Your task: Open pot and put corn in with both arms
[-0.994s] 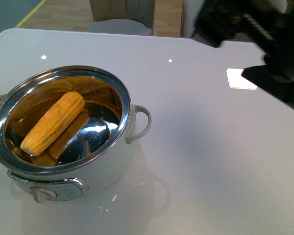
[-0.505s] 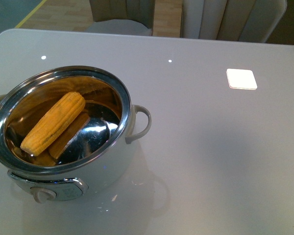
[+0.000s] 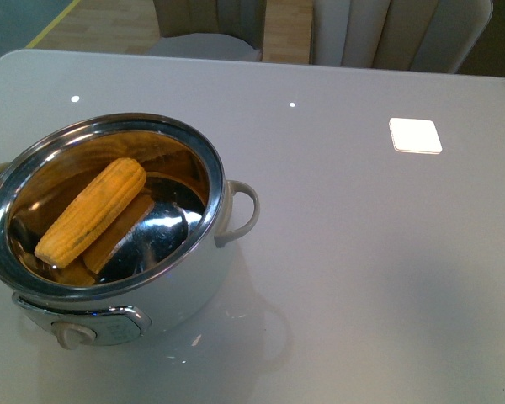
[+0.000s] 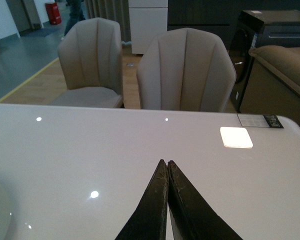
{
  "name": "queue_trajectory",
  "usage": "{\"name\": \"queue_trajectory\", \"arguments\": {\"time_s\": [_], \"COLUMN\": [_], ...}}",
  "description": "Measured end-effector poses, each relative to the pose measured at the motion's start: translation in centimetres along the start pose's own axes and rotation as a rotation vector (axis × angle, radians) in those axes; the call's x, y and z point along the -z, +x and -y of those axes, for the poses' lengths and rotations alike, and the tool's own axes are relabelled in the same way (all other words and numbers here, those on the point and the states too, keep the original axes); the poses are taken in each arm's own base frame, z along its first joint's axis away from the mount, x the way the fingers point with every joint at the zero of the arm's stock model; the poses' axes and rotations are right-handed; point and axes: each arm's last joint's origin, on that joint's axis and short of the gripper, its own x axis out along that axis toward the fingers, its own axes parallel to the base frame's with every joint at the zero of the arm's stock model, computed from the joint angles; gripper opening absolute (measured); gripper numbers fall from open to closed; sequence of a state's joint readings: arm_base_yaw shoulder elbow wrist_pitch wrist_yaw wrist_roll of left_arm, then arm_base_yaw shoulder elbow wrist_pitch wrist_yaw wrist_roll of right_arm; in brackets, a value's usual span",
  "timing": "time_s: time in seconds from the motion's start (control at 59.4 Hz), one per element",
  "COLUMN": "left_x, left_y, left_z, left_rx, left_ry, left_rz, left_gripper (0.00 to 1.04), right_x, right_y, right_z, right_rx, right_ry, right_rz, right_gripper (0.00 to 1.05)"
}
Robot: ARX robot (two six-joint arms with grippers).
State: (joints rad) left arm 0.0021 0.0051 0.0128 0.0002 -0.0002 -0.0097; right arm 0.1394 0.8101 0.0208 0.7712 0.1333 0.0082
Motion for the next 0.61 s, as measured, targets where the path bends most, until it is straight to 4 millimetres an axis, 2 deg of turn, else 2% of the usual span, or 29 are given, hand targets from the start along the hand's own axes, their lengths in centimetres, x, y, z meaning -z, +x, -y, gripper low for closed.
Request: {"name": "queue_trajectory", "arguments": {"time_s": [0.269,0.606], "left_x": [0.0,0.0], "left_y": [0.0,0.0], "left_z": [0.0,0.0], "left_rx": [0.000,0.000], "left_ry": [0.000,0.000], "left_rz": [0.000,0.000], "left_gripper": [0.98,0.98], "right_x": [-0.7,-1.0], "right_y": [-1.4,-2.6], "right_z": [1.6,1.6], "right_rx": [0.007,0.005], "right_ry": [0.000,0.000], "right_rz": [0.023,0.033], "right_gripper": [0.02,0.02]}}
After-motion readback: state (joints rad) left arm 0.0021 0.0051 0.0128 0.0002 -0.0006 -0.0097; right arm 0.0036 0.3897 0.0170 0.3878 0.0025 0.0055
